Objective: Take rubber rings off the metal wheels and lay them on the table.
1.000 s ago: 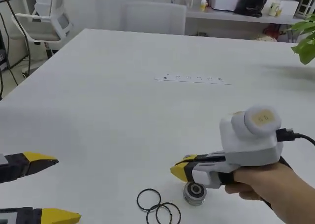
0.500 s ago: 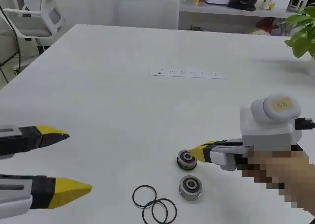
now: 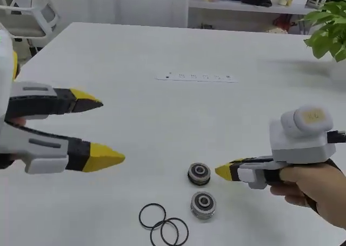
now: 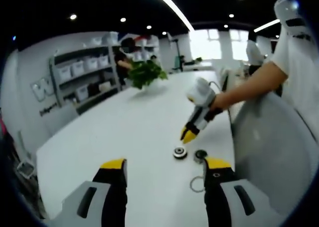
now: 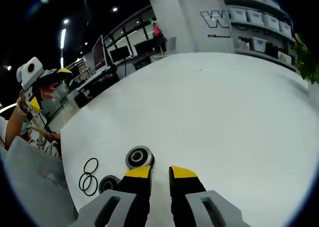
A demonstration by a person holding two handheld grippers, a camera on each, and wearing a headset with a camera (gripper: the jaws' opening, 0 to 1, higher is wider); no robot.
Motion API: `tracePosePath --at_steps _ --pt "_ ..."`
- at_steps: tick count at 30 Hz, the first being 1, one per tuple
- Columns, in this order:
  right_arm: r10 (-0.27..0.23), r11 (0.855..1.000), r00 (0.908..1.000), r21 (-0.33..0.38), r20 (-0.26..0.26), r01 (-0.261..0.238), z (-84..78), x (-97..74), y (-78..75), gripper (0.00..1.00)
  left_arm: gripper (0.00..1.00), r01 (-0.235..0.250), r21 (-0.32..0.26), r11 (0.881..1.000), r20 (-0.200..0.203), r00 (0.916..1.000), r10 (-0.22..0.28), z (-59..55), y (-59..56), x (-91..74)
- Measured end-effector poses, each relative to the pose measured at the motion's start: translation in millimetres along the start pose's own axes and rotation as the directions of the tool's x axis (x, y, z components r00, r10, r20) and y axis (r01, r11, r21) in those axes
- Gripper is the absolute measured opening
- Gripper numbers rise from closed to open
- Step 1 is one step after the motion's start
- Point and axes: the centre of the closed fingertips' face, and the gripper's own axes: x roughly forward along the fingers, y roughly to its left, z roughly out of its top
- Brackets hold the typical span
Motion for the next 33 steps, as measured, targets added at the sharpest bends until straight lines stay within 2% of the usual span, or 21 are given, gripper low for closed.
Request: tracePosePath --at_steps 6,8,12,16,20,23,24,26,28,30,33 --pt "0.057 0.996 0.9982 -0.062 -0.018 -0.058 -2.3 4.2 13.0 0.17 0.62 0.081 0.018 0.997 0.066 0.9944 -0.082 22.0 -3.0 36.9" --pt "0.069 0.994 0.9974 -0.085 -0.021 -0.071 -2.6 5.3 15.9 0.18 0.60 0.098 0.013 0.995 0.077 0.9921 -0.099 24.8 -3.8 47.9" --pt "0.081 0.989 0.9961 -0.118 -0.035 -0.084 -4.6 7.6 20.5 0.18 0.59 0.142 -0.010 0.990 0.105 0.9845 -0.141 27.5 -8.1 76.6" --pt "0.083 0.988 0.9959 -0.128 -0.036 -0.087 -4.8 8.0 19.2 0.18 0.54 0.156 0.002 0.988 0.097 0.9830 -0.156 21.9 -12.6 102.9" --pt "0.088 0.987 0.9957 -0.130 -0.030 -0.091 -4.9 8.5 19.1 0.18 0.48 0.187 -0.021 0.982 0.088 0.9788 -0.185 9.1 -20.1 130.5" --pt "0.086 0.985 0.9951 -0.148 -0.049 -0.092 -9.1 9.9 19.4 0.18 0.43 0.195 0.001 0.981 0.037 0.9800 -0.195 -9.3 -23.9 144.6" --pt "0.088 0.984 0.9948 -0.148 -0.052 -0.095 -9.6 10.1 20.2 0.18 0.41 0.196 0.001 0.981 0.009 0.9806 -0.196 -18.6 -25.0 149.3" --pt "0.091 0.983 0.9943 -0.152 -0.055 -0.099 -9.8 11.0 21.6 0.18 0.38 0.196 -0.004 0.981 -0.025 0.9803 -0.196 -32.7 -27.5 155.7" --pt "0.092 0.982 0.9942 -0.161 -0.055 -0.100 -9.5 11.7 22.5 0.18 0.33 0.187 -0.022 0.982 -0.038 0.9815 -0.188 -44.2 -30.3 159.5" --pt "0.098 0.981 0.9936 -0.164 -0.056 -0.106 -9.9 12.3 24.3 0.17 0.28 0.178 -0.063 0.982 -0.046 0.9825 -0.181 -54.7 -33.7 160.6" --pt "0.100 0.979 0.9933 -0.174 -0.058 -0.109 -10.0 13.1 25.5 0.17 0.25 0.163 -0.093 0.982 -0.039 0.9852 -0.167 -60.8 -34.1 162.4"
